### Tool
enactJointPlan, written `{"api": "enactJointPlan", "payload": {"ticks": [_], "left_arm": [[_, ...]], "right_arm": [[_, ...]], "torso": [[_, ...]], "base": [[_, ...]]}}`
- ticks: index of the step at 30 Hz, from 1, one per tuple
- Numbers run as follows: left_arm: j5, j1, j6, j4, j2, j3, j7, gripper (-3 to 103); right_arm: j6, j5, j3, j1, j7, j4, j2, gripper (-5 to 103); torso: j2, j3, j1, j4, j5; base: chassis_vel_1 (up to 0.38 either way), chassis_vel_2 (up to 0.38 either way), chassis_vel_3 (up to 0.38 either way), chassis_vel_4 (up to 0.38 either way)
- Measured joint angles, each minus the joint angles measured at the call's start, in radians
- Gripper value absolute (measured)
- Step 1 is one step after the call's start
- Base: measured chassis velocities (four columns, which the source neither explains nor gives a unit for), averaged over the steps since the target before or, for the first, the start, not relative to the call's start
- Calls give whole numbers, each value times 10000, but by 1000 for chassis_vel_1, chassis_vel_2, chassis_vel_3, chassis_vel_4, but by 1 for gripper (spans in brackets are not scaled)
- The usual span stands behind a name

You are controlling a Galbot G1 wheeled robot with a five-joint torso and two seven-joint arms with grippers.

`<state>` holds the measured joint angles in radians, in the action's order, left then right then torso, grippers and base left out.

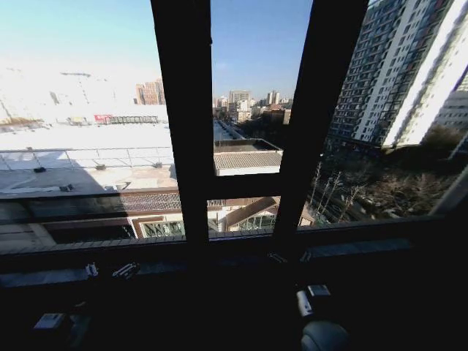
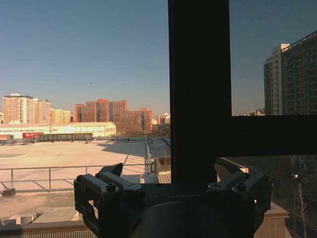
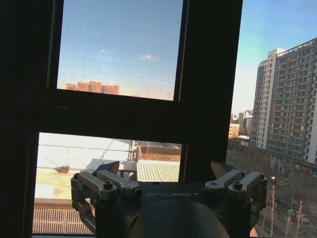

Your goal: Open the curtains by pulling them apart, changing their state from closed to fully open.

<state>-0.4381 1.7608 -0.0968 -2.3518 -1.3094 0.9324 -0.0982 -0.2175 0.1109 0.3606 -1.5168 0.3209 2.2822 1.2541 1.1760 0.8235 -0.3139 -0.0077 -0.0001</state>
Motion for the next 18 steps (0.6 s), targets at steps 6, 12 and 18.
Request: {"api": "enactJointPlan", "payload": {"ticks": [6, 12, 18], "left_arm": [[87, -20, 0, -5, -60, -97, 6, 100], [108, -32, 0, -19, -83, -137, 6, 100], [191, -35, 20, -6, -145, -209, 6, 100]], "right_arm": [[0, 36, 58, 0, 0, 29, -52, 100], [0, 120, 110, 25, 0, 24, -86, 100], [0, 151, 112, 40, 0, -9, -87, 100]], "torso": [[-1, 1, -1, 1, 3], [-1, 0, -2, 0, 3], [1, -1, 1, -2, 3]], "base": [[-24, -358, 31, 354], [29, -352, -22, 354], [39, -394, -41, 392]]}}
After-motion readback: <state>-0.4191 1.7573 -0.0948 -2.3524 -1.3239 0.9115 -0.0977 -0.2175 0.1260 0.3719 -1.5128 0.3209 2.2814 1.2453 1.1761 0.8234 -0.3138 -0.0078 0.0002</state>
